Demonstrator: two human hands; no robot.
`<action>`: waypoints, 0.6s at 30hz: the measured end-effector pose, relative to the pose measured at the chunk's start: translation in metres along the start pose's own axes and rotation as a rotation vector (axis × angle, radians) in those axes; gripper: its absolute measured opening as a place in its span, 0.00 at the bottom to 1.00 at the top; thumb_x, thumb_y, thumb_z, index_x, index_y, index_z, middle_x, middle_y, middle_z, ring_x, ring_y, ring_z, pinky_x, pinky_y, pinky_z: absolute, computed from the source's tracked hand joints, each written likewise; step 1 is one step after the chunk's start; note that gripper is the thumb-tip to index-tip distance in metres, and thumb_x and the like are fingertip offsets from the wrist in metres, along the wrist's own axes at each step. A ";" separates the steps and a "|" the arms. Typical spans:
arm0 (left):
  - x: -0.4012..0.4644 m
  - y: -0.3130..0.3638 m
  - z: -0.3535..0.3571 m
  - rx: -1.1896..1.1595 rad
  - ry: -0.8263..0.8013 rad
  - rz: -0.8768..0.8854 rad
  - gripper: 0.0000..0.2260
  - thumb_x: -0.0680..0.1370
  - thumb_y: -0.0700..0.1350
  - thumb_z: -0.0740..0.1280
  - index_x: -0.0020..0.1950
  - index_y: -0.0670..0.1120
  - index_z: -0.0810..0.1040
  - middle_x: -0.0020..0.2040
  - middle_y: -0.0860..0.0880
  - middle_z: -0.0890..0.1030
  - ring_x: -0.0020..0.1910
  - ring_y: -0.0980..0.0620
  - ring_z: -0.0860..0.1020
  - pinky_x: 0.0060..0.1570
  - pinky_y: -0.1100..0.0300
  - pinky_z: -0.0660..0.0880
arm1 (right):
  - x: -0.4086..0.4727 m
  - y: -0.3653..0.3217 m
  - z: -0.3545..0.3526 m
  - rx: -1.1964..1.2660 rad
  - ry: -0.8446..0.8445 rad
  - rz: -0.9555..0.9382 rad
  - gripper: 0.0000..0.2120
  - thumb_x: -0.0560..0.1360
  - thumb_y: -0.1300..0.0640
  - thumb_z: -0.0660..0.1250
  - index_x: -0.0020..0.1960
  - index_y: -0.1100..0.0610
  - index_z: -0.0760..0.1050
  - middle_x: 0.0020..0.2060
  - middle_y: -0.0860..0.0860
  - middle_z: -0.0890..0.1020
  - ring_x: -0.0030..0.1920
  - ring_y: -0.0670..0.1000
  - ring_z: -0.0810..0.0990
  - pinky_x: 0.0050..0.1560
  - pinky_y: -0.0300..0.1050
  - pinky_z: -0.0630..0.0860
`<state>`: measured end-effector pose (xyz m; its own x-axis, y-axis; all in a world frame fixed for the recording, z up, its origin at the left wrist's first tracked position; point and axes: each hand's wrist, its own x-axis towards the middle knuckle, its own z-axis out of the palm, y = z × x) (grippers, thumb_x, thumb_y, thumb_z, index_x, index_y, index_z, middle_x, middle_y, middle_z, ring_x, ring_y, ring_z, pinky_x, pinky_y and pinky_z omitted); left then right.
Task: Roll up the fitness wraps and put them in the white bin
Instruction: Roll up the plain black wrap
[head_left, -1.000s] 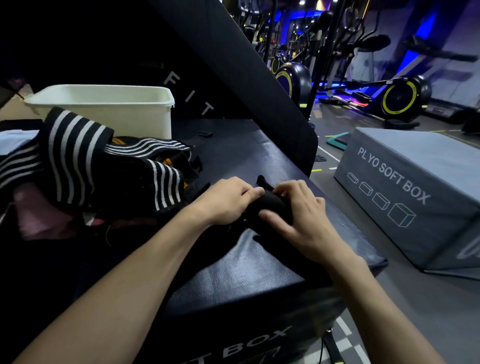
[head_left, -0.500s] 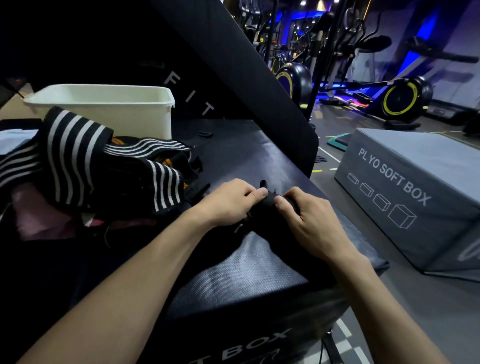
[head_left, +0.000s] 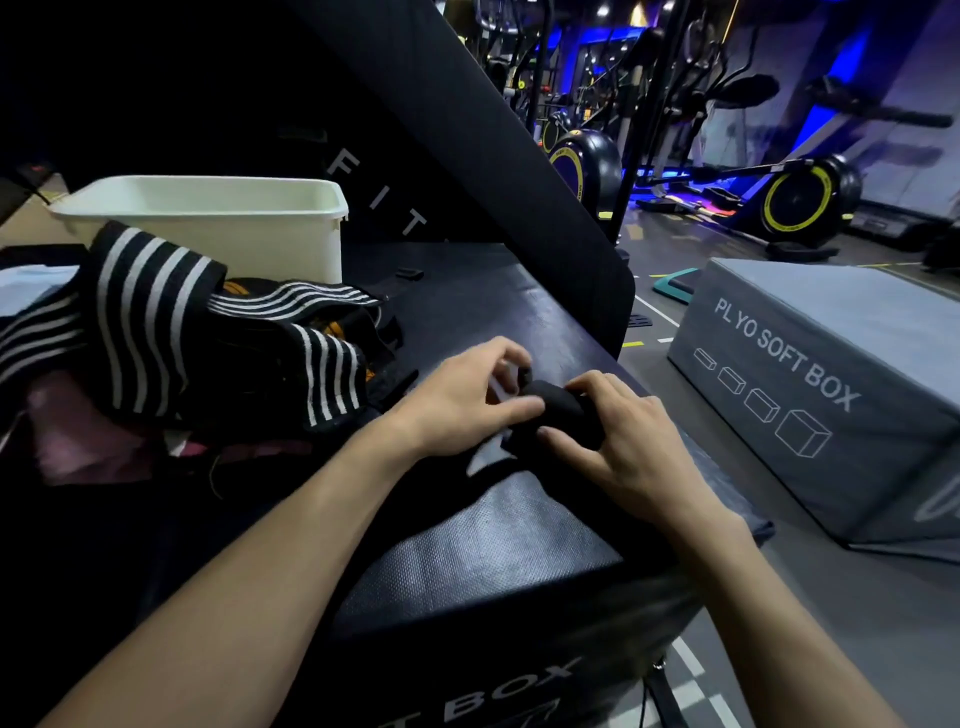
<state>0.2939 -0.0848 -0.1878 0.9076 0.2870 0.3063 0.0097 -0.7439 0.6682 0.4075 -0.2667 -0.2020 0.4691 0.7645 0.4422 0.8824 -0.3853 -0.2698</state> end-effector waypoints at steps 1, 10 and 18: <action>0.000 -0.001 -0.002 0.030 -0.018 0.105 0.20 0.77 0.49 0.76 0.67 0.53 0.77 0.56 0.54 0.79 0.51 0.59 0.79 0.53 0.69 0.72 | 0.001 0.000 0.000 0.014 0.005 0.013 0.26 0.72 0.32 0.62 0.57 0.51 0.75 0.51 0.48 0.81 0.51 0.52 0.80 0.52 0.53 0.73; 0.003 0.004 0.010 0.259 -0.096 0.444 0.31 0.68 0.45 0.79 0.70 0.51 0.76 0.64 0.54 0.77 0.62 0.51 0.77 0.62 0.50 0.75 | 0.006 -0.002 -0.003 0.035 0.022 0.073 0.28 0.68 0.28 0.57 0.46 0.52 0.74 0.42 0.49 0.83 0.44 0.55 0.81 0.43 0.52 0.75; 0.000 0.010 0.019 0.448 0.048 0.466 0.30 0.65 0.53 0.76 0.66 0.51 0.78 0.58 0.53 0.82 0.53 0.48 0.81 0.51 0.50 0.78 | 0.000 -0.009 -0.007 0.251 0.009 0.208 0.19 0.72 0.34 0.68 0.51 0.49 0.78 0.43 0.48 0.85 0.48 0.53 0.82 0.49 0.49 0.76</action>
<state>0.3020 -0.1035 -0.1939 0.8396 -0.1077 0.5324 -0.1971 -0.9738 0.1138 0.3997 -0.2666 -0.1931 0.6399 0.6777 0.3622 0.7314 -0.3925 -0.5577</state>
